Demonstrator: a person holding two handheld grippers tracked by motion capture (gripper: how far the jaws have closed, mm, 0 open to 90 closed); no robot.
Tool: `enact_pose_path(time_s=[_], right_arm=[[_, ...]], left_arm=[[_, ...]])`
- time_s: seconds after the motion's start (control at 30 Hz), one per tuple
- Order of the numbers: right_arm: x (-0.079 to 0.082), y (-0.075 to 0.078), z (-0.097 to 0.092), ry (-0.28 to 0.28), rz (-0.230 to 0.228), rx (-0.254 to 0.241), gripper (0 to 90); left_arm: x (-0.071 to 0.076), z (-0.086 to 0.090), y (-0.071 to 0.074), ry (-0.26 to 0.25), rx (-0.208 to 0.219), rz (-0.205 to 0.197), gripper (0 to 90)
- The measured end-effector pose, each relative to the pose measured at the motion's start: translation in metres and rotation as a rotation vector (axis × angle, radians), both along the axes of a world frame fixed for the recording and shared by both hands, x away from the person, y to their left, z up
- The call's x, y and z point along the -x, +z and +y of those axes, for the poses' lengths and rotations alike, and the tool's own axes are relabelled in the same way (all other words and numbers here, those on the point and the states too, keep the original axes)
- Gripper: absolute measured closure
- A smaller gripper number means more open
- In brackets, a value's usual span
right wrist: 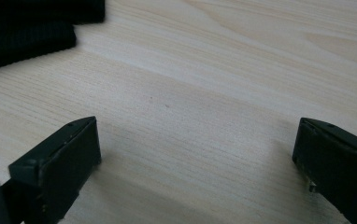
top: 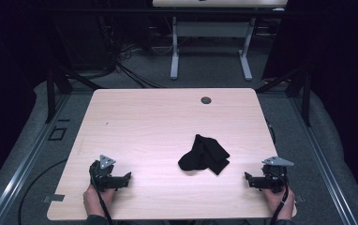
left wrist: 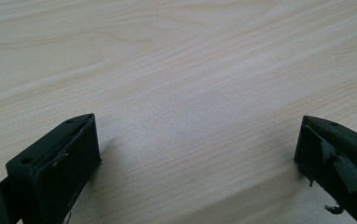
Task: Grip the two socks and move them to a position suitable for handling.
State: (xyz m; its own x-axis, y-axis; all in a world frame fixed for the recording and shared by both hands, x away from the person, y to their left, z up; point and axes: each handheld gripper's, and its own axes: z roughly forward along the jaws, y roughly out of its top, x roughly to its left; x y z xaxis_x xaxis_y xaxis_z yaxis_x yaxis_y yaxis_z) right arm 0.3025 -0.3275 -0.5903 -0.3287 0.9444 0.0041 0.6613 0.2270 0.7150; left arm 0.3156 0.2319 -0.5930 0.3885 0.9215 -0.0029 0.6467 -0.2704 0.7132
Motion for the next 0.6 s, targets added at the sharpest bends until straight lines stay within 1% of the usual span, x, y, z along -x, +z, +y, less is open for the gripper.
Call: enact_pose_path(time_s=[0.13,0.2,0.23,0.27,0.3,0.33,0.37,0.4,0.47,0.53,0.57,0.6], right_arm=[[0.000,0.000,0.000,0.000,0.000,0.000,0.6],[0.000,0.000,0.000,0.000,0.000,0.000,0.6],[0.000,0.000,0.000,0.000,0.000,0.000,0.6],[0.000,0.000,0.000,0.000,0.000,0.000,0.6],[0.000,0.000,0.000,0.000,0.000,0.000,0.6],[0.000,0.000,0.000,0.000,0.000,0.000,0.6],[0.000,0.000,0.000,0.000,0.000,0.000,0.6],[0.000,0.000,0.000,0.000,0.000,0.000,0.6],[0.000,0.000,0.000,0.000,0.000,0.000,0.6],[0.000,0.000,0.000,-0.001,0.001,0.000,0.6],[0.000,0.000,0.000,0.000,0.000,0.000,0.6],[0.000,0.000,0.000,-0.001,0.001,0.000,0.6]], left_arm=[[0.000,0.000,0.000,-0.003,-0.004,-0.001,0.0],[-0.001,0.000,0.000,0.003,-0.003,-0.001,0.0],[-0.002,-0.001,0.001,0.016,-0.005,0.013,0.0],[-0.002,-0.001,0.001,0.016,-0.005,0.013,0.1],[-0.004,-0.005,0.005,0.020,-0.020,0.034,0.1],[-0.004,-0.008,0.009,0.003,-0.027,0.034,0.0],[-0.004,-0.011,0.013,-0.001,-0.023,0.012,0.0],[-0.004,-0.011,0.013,-0.001,-0.023,0.012,0.0],[-0.003,-0.018,0.023,-0.017,0.005,-0.022,0.0],[-0.005,-0.027,0.033,-0.042,0.012,-0.033,0.0],[-0.007,-0.036,0.039,-0.069,0.022,-0.037,0.0],[-0.009,-0.040,0.043,-0.085,0.025,-0.033,0.0]])
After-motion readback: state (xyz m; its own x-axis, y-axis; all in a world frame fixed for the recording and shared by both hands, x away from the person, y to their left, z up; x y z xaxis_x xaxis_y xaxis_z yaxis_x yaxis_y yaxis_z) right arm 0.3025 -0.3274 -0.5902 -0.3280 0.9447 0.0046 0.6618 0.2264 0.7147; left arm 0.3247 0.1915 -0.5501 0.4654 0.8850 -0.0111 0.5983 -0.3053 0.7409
